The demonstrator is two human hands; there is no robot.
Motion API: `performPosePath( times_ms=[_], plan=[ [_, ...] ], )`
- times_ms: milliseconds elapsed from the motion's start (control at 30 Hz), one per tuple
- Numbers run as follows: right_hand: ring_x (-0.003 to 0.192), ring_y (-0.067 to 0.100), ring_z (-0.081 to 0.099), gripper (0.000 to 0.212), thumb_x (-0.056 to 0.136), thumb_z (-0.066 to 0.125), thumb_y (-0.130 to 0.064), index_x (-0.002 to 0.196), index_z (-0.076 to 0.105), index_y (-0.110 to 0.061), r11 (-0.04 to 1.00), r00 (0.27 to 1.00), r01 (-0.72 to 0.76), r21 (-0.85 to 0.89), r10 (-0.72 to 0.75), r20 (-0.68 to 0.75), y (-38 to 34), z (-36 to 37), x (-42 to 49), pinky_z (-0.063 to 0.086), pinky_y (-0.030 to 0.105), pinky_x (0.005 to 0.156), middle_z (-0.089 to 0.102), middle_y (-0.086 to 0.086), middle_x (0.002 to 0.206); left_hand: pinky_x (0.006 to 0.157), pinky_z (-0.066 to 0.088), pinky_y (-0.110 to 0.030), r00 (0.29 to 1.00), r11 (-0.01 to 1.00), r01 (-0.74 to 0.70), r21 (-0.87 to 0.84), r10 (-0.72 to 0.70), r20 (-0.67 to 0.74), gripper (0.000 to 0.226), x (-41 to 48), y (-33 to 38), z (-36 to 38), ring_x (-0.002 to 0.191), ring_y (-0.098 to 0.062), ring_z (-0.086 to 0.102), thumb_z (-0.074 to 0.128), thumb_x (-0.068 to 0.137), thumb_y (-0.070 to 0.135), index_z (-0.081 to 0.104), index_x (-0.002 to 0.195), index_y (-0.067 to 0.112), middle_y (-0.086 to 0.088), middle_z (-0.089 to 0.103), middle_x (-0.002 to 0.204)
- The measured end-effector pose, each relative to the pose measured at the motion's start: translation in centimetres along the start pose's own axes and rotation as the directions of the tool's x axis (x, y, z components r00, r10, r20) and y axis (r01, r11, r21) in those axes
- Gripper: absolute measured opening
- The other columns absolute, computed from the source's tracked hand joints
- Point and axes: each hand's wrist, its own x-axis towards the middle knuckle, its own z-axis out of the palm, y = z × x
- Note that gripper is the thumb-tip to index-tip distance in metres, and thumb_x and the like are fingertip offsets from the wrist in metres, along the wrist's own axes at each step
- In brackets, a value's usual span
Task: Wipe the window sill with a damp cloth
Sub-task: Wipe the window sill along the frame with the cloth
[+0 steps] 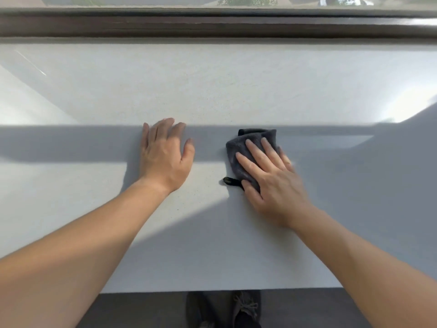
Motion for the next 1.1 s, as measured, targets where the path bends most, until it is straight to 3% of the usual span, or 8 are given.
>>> performPosePath(
  times_ms=[167,333,400,533,600,833,1000,1100],
  plan=[
    [0.155,0.026,0.004,0.064,0.095,0.028,-0.05,0.156,0.031,-0.03,0.929,0.929,-0.369,0.011,0.369,-0.037,0.4,-0.6,-0.4,0.004,0.048,0.125,0.016,0.0,0.168,0.122,0.004,-0.051,0.998,0.996,-0.06,-0.069,0.061,0.013,0.049,-6.2,1.0,-1.2,0.143,-0.028,0.027,0.033,0.095,0.04,0.052,0.133,0.017,-0.013,0.042,0.148],
    [0.155,0.028,0.009,0.06,0.096,0.04,-0.047,0.153,0.04,-0.027,1.0,1.0,-0.003,0.003,0.003,0.031,-5.5,1.0,-6.8,0.012,0.051,0.124,0.025,0.001,0.165,0.123,0.0,-0.048,0.988,0.991,-0.124,-0.04,0.127,0.09,0.058,-11.6,0.5,0.3,0.152,-0.024,0.011,0.027,0.097,0.044,0.041,0.148,0.019,-0.011,0.024,0.163],
    [0.156,0.024,0.007,0.061,0.096,0.038,-0.049,0.154,0.037,-0.029,1.0,0.999,-0.004,-0.008,0.005,0.053,-4.1,0.8,-8.1,0.011,0.05,0.125,0.022,-0.002,0.166,0.123,-0.003,-0.047,0.982,0.988,-0.154,0.009,0.152,0.115,0.062,-12.3,-0.1,0.8,0.154,-0.021,0.002,0.023,0.098,0.046,0.03,0.154,0.02,-0.009,0.013,0.166],
    [0.156,0.021,-0.003,0.066,0.094,0.027,-0.052,0.157,0.027,-0.031,0.916,0.916,-0.401,0.024,0.401,0.002,-1.5,0.0,-7.9,-0.005,0.042,0.125,0.01,-0.004,0.169,0.123,-0.005,-0.047,0.979,0.982,-0.17,0.08,0.159,0.13,0.065,-12.4,-0.2,1.0,0.154,-0.02,-0.004,0.018,0.098,0.05,0.02,0.157,0.022,-0.009,0.007,0.167],
    [0.156,0.024,-0.001,0.065,0.095,0.03,-0.05,0.157,0.029,-0.029,0.895,0.895,-0.444,0.039,0.445,-0.039,-3.7,0.4,-8.4,-0.002,0.046,0.125,0.012,-0.001,0.168,0.123,-0.006,-0.048,0.978,0.983,-0.167,0.076,0.155,0.141,0.066,-12.4,0.0,1.0,0.154,-0.02,-0.006,0.015,0.098,0.051,0.018,0.157,0.022,-0.009,0.005,0.167],
    [0.156,0.025,0.007,0.059,0.098,0.042,-0.047,0.153,0.039,-0.028,0.999,0.998,0.046,-0.019,-0.045,0.04,-7.0,1.7,-13.9,0.011,0.049,0.125,0.023,0.001,0.166,0.122,-0.008,-0.047,0.977,0.984,-0.16,0.079,0.147,0.153,0.069,-12.5,0.0,0.9,0.153,-0.02,-0.008,0.011,0.096,0.053,0.015,0.158,0.023,-0.008,0.002,0.167],
    [0.156,0.023,0.002,0.065,0.095,0.031,-0.052,0.155,0.034,-0.028,0.902,0.902,-0.429,0.047,0.431,-0.028,-0.7,0.5,-15.5,0.006,0.046,0.125,0.016,-0.001,0.168,0.122,-0.008,-0.049,0.984,0.992,-0.111,0.056,0.102,0.146,0.068,-12.4,0.7,0.9,0.154,-0.023,-0.002,0.019,0.094,0.051,0.024,0.155,0.02,-0.011,0.008,0.166],
    [0.156,0.027,0.004,0.063,0.096,0.036,-0.049,0.155,0.036,-0.027,0.928,0.927,-0.37,0.029,0.371,-0.053,-3.8,1.1,-15.4,0.008,0.05,0.125,0.018,0.002,0.167,0.122,-0.008,-0.051,0.991,0.997,-0.073,0.022,0.07,0.117,0.065,-12.3,2.5,0.9,0.153,-0.028,0.002,0.025,0.094,0.048,0.035,0.148,0.012,-0.017,0.014,0.164]
  ],
)
